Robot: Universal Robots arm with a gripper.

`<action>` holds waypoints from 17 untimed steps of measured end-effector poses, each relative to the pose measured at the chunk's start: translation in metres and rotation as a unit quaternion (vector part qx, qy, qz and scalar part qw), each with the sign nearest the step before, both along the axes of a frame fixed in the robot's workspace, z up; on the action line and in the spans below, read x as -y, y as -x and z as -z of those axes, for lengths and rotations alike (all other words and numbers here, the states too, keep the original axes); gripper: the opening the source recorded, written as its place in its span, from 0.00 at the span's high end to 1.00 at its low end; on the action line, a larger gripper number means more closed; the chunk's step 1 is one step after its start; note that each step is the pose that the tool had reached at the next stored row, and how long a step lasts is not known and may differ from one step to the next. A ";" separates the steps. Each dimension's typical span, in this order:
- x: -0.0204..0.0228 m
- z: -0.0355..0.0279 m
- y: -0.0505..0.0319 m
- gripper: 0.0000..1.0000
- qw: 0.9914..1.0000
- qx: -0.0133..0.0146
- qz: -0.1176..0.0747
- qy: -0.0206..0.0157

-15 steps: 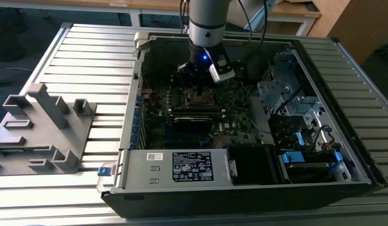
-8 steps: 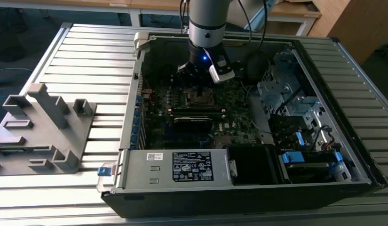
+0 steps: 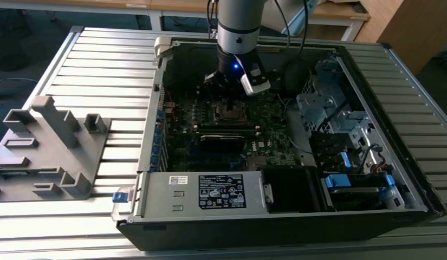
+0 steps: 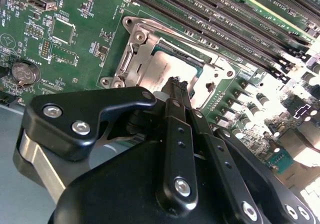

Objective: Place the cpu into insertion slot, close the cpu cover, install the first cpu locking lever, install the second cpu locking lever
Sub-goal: 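Close the cpu cover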

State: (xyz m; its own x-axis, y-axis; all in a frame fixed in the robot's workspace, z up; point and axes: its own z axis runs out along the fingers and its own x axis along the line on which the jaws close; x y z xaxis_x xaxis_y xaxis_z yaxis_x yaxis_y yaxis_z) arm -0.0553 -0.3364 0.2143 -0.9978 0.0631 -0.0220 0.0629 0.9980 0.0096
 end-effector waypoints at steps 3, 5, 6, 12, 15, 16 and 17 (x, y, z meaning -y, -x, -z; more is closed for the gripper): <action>0.0000 -0.0002 0.0000 0.90 1.000 0.000 0.000 0.000; 0.0000 -0.0002 0.0001 0.90 1.000 0.000 0.000 0.000; 0.0000 -0.0002 0.0002 0.90 1.000 0.000 0.000 0.000; 0.0000 -0.0003 0.0011 0.90 1.000 0.000 0.000 0.000; 0.0000 -0.0012 0.0012 0.90 1.000 0.000 0.000 0.000; 0.0000 -0.0012 0.0012 0.90 1.000 0.000 0.000 0.000; 0.0000 -0.0012 0.0012 0.90 1.000 0.000 0.000 0.000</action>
State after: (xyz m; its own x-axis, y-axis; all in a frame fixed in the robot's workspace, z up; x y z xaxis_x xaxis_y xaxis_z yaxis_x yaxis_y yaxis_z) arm -0.0564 -0.3364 0.2155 -0.9978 0.0632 -0.0220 0.0630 0.9980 0.0089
